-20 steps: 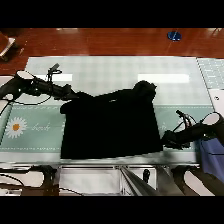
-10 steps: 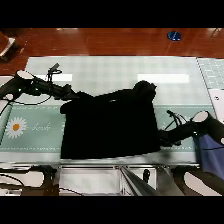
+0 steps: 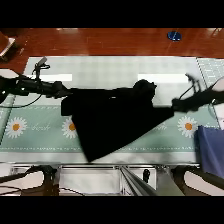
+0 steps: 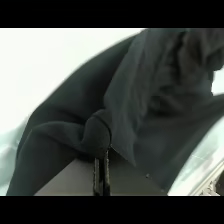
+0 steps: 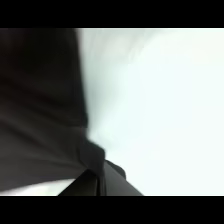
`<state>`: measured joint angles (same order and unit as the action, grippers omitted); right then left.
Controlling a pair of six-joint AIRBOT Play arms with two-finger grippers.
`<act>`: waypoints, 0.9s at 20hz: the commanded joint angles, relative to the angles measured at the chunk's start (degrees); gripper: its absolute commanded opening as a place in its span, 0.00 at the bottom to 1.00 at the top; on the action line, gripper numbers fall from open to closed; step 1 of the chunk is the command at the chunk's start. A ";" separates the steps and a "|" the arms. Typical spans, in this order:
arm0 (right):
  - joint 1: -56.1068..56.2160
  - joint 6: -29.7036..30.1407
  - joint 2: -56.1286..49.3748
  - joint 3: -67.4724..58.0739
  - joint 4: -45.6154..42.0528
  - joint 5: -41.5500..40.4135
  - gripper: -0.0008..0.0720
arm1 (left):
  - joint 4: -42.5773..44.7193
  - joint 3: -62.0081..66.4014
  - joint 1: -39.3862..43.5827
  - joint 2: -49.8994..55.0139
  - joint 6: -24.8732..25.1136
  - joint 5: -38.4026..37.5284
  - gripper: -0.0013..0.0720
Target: Fold the shirts.
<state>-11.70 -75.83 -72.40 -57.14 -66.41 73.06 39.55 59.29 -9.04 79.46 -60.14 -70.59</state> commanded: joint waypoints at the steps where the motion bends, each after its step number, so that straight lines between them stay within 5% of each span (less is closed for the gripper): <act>1: -2.64 -2.67 -8.85 -17.53 -1.27 0.17 0.05 | -0.35 -9.14 0.00 -8.52 -0.11 -0.61 0.05; 8: 3.39 -8.90 -28.70 -43.47 5.05 -0.20 0.05 | -9.25 -36.50 9.03 -22.86 -0.13 0.33 0.05; 11: 6.56 -10.93 -32.57 -45.77 5.07 -0.48 0.05 | -9.57 -39.43 13.27 -22.27 -0.13 7.17 0.05; 12: 6.95 -11.82 -32.87 -45.77 5.01 -0.55 0.20 | -9.64 -39.15 13.40 -22.12 -0.13 8.90 0.05; 13: 6.93 -12.90 -32.76 -45.77 5.05 -0.17 0.58 | -9.57 -38.25 12.83 -22.12 -0.11 9.53 0.14; 15: 5.35 -13.00 -31.15 -45.77 4.35 2.78 0.58 | -9.25 -34.80 10.43 -22.12 -0.24 6.84 0.70; 18: -1.07 -12.00 -24.83 -45.57 -0.59 11.08 0.58 | 0.90 -24.13 2.43 -22.58 -4.87 -2.60 0.70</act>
<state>-8.86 -87.94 -100.99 -102.39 -62.96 77.25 33.43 28.38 -1.54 57.34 -61.67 -67.05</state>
